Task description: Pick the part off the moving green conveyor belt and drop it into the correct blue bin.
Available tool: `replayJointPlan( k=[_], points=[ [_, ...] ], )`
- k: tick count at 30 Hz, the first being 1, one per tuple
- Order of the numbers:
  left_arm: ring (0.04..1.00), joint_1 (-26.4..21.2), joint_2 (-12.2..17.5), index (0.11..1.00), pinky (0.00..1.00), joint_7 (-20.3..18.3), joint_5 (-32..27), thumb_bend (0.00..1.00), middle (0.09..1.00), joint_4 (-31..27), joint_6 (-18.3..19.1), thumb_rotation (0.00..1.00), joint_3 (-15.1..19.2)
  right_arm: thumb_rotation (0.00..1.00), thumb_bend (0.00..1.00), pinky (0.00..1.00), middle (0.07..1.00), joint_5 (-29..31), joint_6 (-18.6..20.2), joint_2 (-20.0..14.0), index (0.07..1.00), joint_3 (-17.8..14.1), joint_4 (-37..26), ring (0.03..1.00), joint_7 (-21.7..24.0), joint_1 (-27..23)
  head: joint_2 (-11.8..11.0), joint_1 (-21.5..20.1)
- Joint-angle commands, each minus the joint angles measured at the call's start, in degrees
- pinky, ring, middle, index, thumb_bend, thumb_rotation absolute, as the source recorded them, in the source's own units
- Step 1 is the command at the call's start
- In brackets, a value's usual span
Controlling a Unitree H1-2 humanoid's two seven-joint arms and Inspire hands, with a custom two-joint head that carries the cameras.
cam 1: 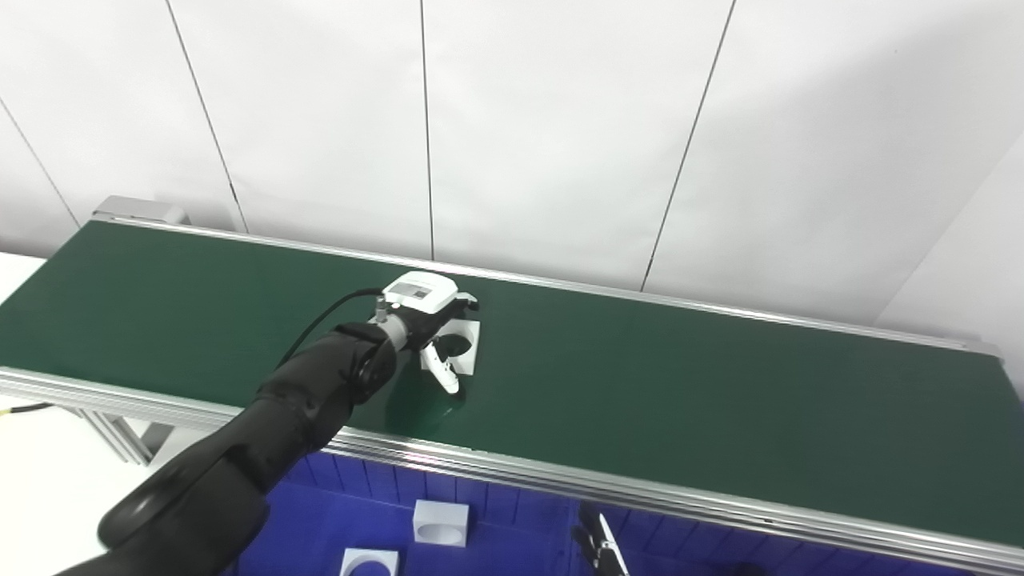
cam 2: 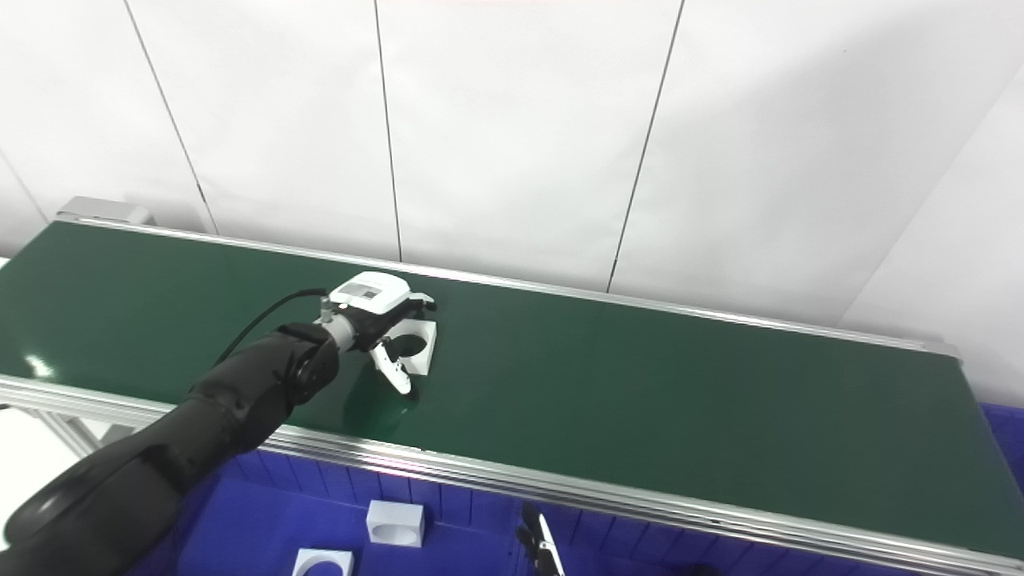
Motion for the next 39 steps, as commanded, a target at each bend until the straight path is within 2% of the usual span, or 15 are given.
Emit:
replayJointPlan(
  k=[1,5,8,9,10,11,12,13,14,19,21,24,26,29,39],
  points=[
    [0.893,-2.4,0.2,0.864,0.84,0.0,2.0,1.00,0.903,1.7,0.0,0.36,-1.9,0.92,0.87,0.98,0.986,0.0,-2.3,0.8,0.981,0.5,-2.2,0.960,0.8,0.8,0.3,-0.1],
    [0.887,-4.1,-0.7,0.844,0.88,-1.6,3.0,1.00,0.881,4.0,0.0,0.36,-5.1,0.90,0.85,0.98,0.985,0.1,-2.2,1.1,0.972,0.6,-3.3,0.961,1.2,1.4,1.0,-0.3],
    [0.857,-5.2,-1.5,0.820,0.86,-2.2,3.9,1.00,0.848,5.5,0.1,0.35,-8.1,0.90,0.85,0.98,0.982,0.1,-1.9,1.3,0.969,0.7,-4.0,0.958,1.5,1.8,1.5,-0.5],
    [0.605,-5.4,-2.0,0.695,0.55,-1.9,4.2,0.95,0.653,6.2,0.4,0.24,-8.9,0.90,0.85,0.98,0.981,0.0,-1.8,1.4,0.969,0.7,-4.1,0.955,1.6,1.9,1.5,-0.5],
    [0.519,-5.5,-2.8,0.652,0.44,-1.9,3.6,0.94,0.586,7.2,1.1,0.21,-8.9,0.90,0.85,0.98,0.980,0.1,-1.8,1.4,0.969,0.7,-4.1,0.954,1.7,1.9,1.5,-0.5],
    [0.387,-5.7,-3.4,0.566,0.31,-1.9,3.1,0.74,0.455,8.0,1.6,0.13,-8.9,0.90,0.85,0.98,0.980,0.2,-1.7,1.4,0.968,0.7,-4.2,0.955,1.8,1.9,1.5,-0.5],
    [0.305,-5.7,-3.9,0.513,0.23,-2.5,2.3,0.61,0.373,8.1,2.4,0.09,-8.5,0.90,0.86,0.98,0.979,0.1,-1.6,1.5,0.967,0.7,-4.3,0.955,1.8,1.9,1.5,-0.5],
    [0.226,-5.6,-4.2,0.488,0.15,-2.8,1.8,0.56,0.305,8.2,2.8,0.06,-8.2,0.90,0.86,0.97,0.978,0.0,-1.4,1.6,0.967,0.8,-4.3,0.947,1.8,1.9,1.5,-0.5],
    [0.208,-5.8,-4.5,0.480,0.13,-4.0,1.2,0.53,0.297,8.2,3.7,0.04,-7.9,0.90,0.86,0.96,0.979,0.0,-1.3,1.6,0.969,0.8,-4.5,0.942,1.8,1.9,1.7,-0.2],
    [0.236,-6.3,-4.7,0.477,0.15,-7.8,0.0,0.52,0.329,6.8,5.5,0.04,-7.1,0.90,0.85,0.97,0.984,0.5,-1.5,1.7,0.973,0.9,-4.4,0.941,2.2,1.8,1.7,0.0],
    [0.307,-6.9,-4.8,0.485,0.20,-9.5,-0.1,0.52,0.428,6.8,6.4,0.00,-7.2,0.90,0.85,0.96,0.981,0.0,-1.6,1.7,0.974,0.9,-4.3,0.937,2.0,1.7,1.7,0.1],
    [0.357,-6.9,-3.9,0.485,0.24,-10.0,0.1,0.53,0.465,5.3,6.3,0.00,-7.4,0.90,0.86,0.96,0.981,0.1,-1.5,1.8,0.973,0.9,-4.3,0.935,2.1,1.7,1.7,0.1],
    [0.331,-6.8,-3.3,0.493,0.22,-10.7,-0.1,0.52,0.448,4.0,6.6,0.00,-7.2,0.90,0.86,0.96,0.980,0.2,-1.4,1.8,0.973,0.9,-4.3,0.936,2.2,1.7,1.7,0.1],
    [0.343,-7.1,-2.9,0.486,0.23,-11.6,-0.4,0.52,0.470,3.6,6.6,0.00,-7.0,0.90,0.85,0.97,0.981,0.2,-1.4,1.7,0.976,0.9,-4.3,0.940,2.3,1.6,1.6,0.4],
    [0.339,-7.0,-2.0,0.503,0.23,-13.4,-0.8,0.52,0.440,0.9,7.1,0.00,-6.2,0.89,0.83,0.98,0.983,0.3,-1.9,1.8,0.977,0.8,-3.6,0.936,2.7,1.5,1.6,0.7]
  ],
)
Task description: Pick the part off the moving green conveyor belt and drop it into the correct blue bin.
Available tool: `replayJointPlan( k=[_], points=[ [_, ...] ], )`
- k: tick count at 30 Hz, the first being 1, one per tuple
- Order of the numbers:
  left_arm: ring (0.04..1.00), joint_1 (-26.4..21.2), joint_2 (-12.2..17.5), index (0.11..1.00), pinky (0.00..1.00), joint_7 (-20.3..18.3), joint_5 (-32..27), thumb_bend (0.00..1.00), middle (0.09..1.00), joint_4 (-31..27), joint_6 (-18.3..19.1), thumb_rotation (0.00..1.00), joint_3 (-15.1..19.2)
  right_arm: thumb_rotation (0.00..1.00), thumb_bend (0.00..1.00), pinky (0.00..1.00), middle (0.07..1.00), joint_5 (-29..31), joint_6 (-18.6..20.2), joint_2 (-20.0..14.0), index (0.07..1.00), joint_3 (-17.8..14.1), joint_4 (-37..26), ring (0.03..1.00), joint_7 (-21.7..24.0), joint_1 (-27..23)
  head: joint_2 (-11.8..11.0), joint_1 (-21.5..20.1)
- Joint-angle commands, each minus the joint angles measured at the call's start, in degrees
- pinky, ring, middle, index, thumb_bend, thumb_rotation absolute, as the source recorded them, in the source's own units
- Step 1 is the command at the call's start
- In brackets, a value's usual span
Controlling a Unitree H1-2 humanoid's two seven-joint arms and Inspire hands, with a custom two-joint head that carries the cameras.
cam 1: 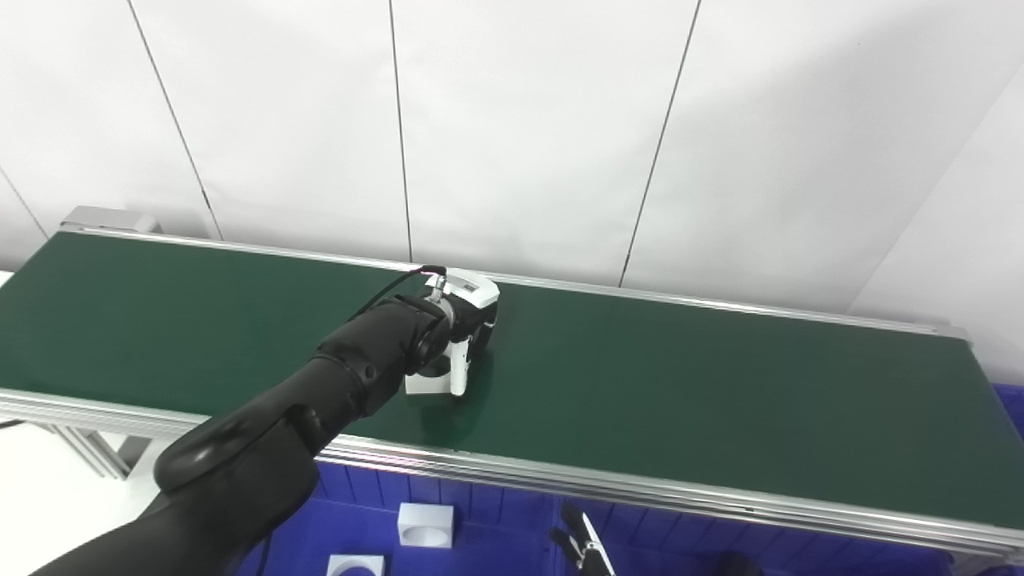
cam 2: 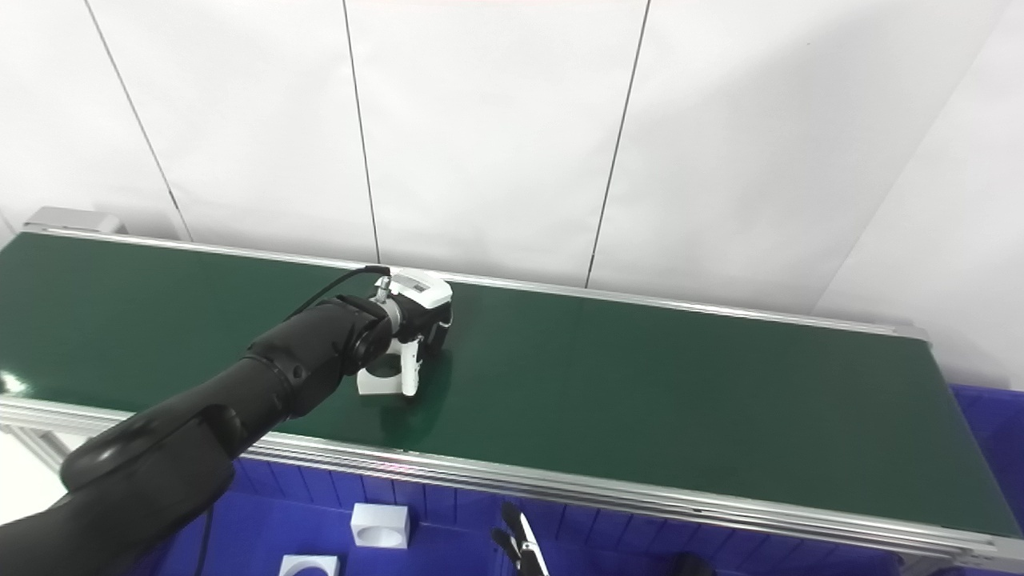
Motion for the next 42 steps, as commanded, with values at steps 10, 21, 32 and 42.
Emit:
replayJointPlan(
  k=[10,21,32,42],
  points=[
    [0.375,-0.8,3.5,0.506,0.27,-5.0,-1.7,0.52,0.430,-9.2,0.1,0.00,3.5,0.90,0.84,0.98,0.988,0.4,-1.4,0.6,0.986,0.2,-0.8,0.938,1.1,-1.1,0.6,3.5],
    [0.461,3.1,8.4,0.491,0.39,-15.5,-3.5,0.52,0.485,-35.1,1.4,0.00,7.1,0.95,0.81,1.00,0.999,3.5,0.3,-1.5,1.000,-1.4,-1.0,0.977,4.1,-2.8,2.8,10.3],
    [0.455,11.8,14.1,0.510,0.38,-25.1,-3.7,0.52,0.464,-56.6,5.3,0.00,12.1,0.97,0.81,1.00,0.981,2.8,1.6,-3.5,1.000,-3.6,-1.8,0.946,5.2,-4.6,6.7,15.7],
    [0.297,22.4,14.7,0.488,0.23,-27.5,-6.3,0.52,0.474,-74.0,8.5,0.00,18.4,0.95,0.83,0.95,0.966,4.1,5.7,-4.1,1.000,-5.4,-5.0,0.925,6.5,-6.3,11.3,18.4]
  ],
)
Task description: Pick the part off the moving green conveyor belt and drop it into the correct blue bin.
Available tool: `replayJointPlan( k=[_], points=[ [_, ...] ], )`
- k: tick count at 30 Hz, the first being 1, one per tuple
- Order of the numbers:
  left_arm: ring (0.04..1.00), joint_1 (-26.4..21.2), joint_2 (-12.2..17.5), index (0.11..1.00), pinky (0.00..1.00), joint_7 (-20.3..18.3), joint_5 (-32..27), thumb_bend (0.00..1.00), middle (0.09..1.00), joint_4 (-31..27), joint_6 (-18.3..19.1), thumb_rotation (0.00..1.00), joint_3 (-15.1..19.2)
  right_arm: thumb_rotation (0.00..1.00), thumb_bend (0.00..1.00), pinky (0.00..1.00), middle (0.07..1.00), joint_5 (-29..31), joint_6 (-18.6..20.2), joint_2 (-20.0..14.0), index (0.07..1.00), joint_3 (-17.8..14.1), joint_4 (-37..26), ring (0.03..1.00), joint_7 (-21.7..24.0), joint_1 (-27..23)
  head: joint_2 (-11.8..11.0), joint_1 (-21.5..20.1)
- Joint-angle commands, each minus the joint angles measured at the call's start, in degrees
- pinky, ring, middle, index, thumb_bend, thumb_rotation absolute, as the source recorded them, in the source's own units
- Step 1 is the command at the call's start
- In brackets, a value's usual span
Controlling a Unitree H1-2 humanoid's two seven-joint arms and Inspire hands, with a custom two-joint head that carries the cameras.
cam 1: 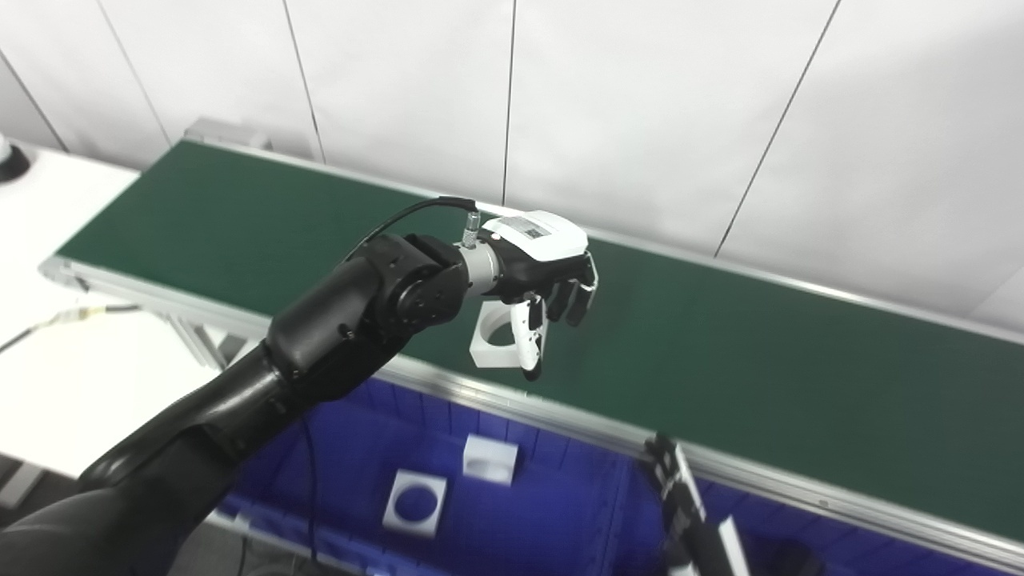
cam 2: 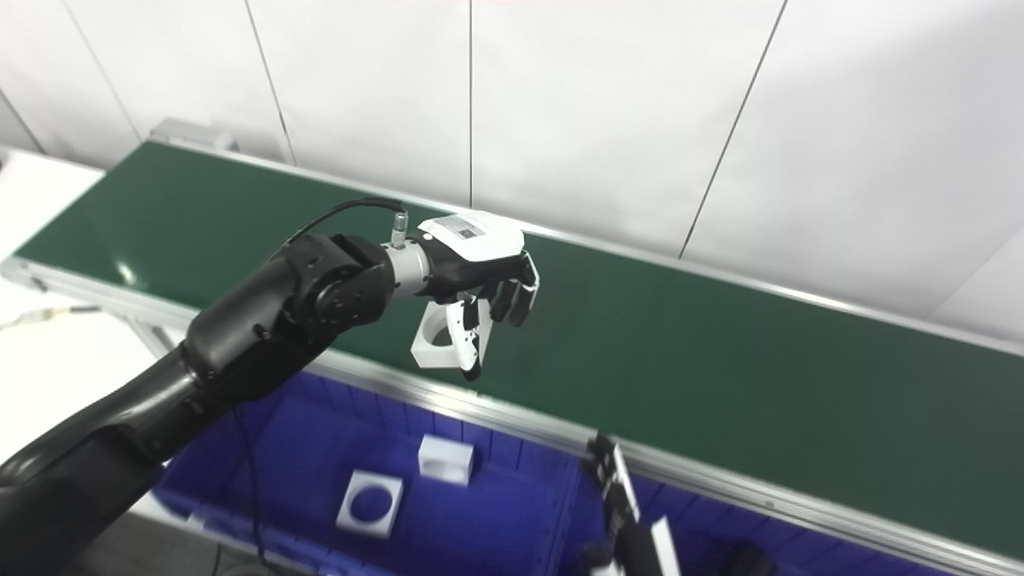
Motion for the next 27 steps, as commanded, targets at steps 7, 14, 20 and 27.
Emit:
replayJointPlan(
  k=[7,14,20,27],
  points=[
    [0.383,10.0,-3.4,0.513,0.32,3.3,3.0,0.52,0.438,-13.0,3.8,0.00,2.6,0.95,0.83,0.92,0.962,0.3,1.3,0.6,0.999,-0.7,-2.0,0.906,0.5,-1.1,1.3,0.4],
    [0.408,23.8,-9.3,0.515,0.33,12.6,5.9,0.52,0.454,-15.6,3.5,0.00,5.8,0.93,0.83,0.91,0.958,0.4,1.7,1.1,0.988,-0.7,-2.2,0.899,0.5,-1.4,2.6,-0.2],
    [0.441,32.2,-12.3,0.490,0.36,24.5,5.5,0.52,0.489,-10.8,-2.0,0.00,6.8,0.93,0.81,0.89,0.955,-0.3,2.1,1.2,0.988,-0.6,-2.9,0.895,0.4,-1.4,3.5,-0.9],
    [0.480,37.8,-14.3,0.478,0.43,41.6,5.7,0.52,0.500,1.7,-11.8,0.00,6.7,0.92,0.79,0.91,0.962,-0.4,2.4,1.4,0.992,-0.2,-3.7,0.899,0.6,-1.0,4.0,-2.2]
  ],
)
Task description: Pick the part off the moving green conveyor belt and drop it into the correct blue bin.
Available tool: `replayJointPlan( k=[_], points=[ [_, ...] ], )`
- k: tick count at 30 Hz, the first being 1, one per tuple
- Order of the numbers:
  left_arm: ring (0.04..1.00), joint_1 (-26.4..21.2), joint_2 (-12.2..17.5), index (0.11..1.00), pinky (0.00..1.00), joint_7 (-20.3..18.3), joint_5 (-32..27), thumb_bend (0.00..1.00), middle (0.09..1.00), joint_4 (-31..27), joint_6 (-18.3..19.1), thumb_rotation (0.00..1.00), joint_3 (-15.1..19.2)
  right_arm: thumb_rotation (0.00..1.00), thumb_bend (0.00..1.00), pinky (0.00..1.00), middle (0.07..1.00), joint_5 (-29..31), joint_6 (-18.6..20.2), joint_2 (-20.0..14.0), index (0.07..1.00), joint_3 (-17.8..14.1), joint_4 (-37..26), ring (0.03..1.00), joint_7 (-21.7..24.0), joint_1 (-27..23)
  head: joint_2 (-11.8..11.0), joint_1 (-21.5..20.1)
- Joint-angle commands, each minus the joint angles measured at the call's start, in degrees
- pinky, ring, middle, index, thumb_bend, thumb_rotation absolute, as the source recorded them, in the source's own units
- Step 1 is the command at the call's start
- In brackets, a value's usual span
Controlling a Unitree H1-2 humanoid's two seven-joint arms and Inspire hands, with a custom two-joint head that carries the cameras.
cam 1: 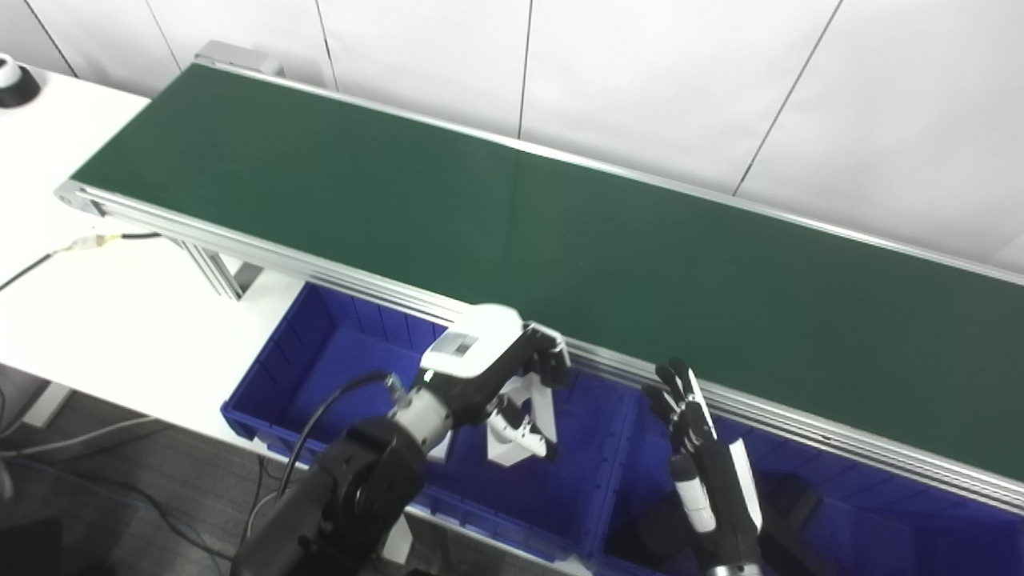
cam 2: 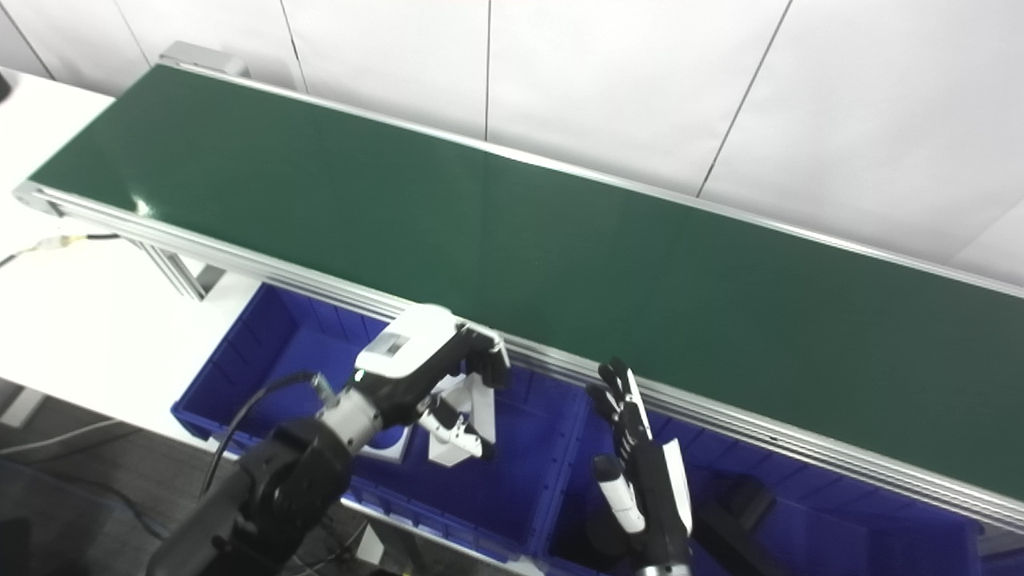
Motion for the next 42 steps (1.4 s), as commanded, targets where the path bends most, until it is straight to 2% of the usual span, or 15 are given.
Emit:
replayJointPlan(
  k=[1,4,8,15,20,26,31,32,34,35,37,42],
  points=[
    [0.463,-0.9,-0.2,0.489,0.41,6.5,0.1,0.52,0.488,1.9,-4.3,0.00,0.0,0.92,0.79,0.91,0.962,0.2,-0.6,0.6,0.991,0.2,-1.6,0.899,0.2,-0.3,0.0,-0.2],
    [0.451,-1.0,-0.5,0.500,0.40,9.9,0.5,0.52,0.477,6.7,-6.0,0.00,-0.5,0.92,0.80,0.91,0.960,0.2,-0.2,0.7,0.990,0.3,-2.0,0.900,0.1,-0.1,0.1,-0.6],
    [0.483,-1.7,-0.8,0.484,0.44,14.2,0.7,0.52,0.494,12.3,-8.1,0.00,-1.0,0.92,0.82,0.91,0.960,-0.2,0.2,1.0,0.991,0.4,-2.3,0.901,0.0,0.1,0.0,-1.3],
    [0.490,-4.7,-2.1,0.480,0.44,29.0,2.7,0.52,0.499,26.2,-14.3,0.00,-2.4,0.90,0.81,0.92,0.963,-0.5,0.6,1.4,0.989,0.8,-2.9,0.908,-0.1,0.6,-0.2,-2.4],
    [0.490,-6.6,-2.9,0.486,0.45,34.2,2.4,0.52,0.493,30.7,-15.7,0.00,-3.1,0.89,0.80,0.92,0.963,-0.5,1.0,1.7,0.985,0.9,-3.3,0.909,-0.1,0.8,-0.4,-3.1],
    [0.483,-8.4,-3.5,0.487,0.43,35.6,1.8,0.52,0.492,32.4,-15.2,0.00,-3.6,0.88,0.80,0.91,0.962,-0.4,0.7,2.0,0.983,0.9,-3.1,0.902,-0.1,0.8,-0.5,-3.3],
    [0.489,-8.6,-3.2,0.483,0.44,33.8,1.4,0.52,0.496,31.4,-14.2,0.00,-4.0,0.88,0.80,0.91,0.963,-0.5,0.4,2.1,0.983,1.0,-2.9,0.905,-0.1,0.7,-0.4,-3.4],
    [0.521,-8.5,-3.1,0.488,0.46,33.1,1.3,0.52,0.542,31.1,-13.8,0.04,-4.1,0.88,0.81,0.91,0.961,-0.6,0.4,2.1,0.980,1.0,-2.8,0.904,-0.2,0.7,-0.4,-3.4],
    [0.580,-8.1,-2.7,0.576,0.52,31.2,1.7,0.84,0.614,29.6,-12.5,0.19,-4.4,0.88,0.81,0.91,0.959,-0.4,0.3,2.2,0.977,0.9,-2.7,0.904,-0.2,0.6,-0.4,-3.4],
    [0.612,-7.8,-2.3,0.623,0.55,30.4,2.6,0.94,0.655,28.7,-11.5,0.27,-4.7,0.88,0.81,0.91,0.959,-0.4,0.5,2.2,0.978,1.0,-2.9,0.904,-0.2,0.6,-0.4,-3.4],
    [0.647,-7.5,-1.7,0.673,0.58,29.3,3.3,0.98,0.702,27.8,-10.5,0.35,-5.2,0.88,0.81,0.91,0.960,-0.4,0.5,2.1,0.979,1.0,-3.0,0.904,-0.1,0.5,-0.3,-3.3],
    [0.669,-7.3,-0.8,0.723,0.60,28.9,3.6,1.00,0.729,26.9,-10.6,0.43,-5.8,0.88,0.81,0.91,0.960,-0.3,0.4,2.0,0.979,0.8,-2.7,0.902,-0.1,0.4,-0.3,-3.1]
  ],
)
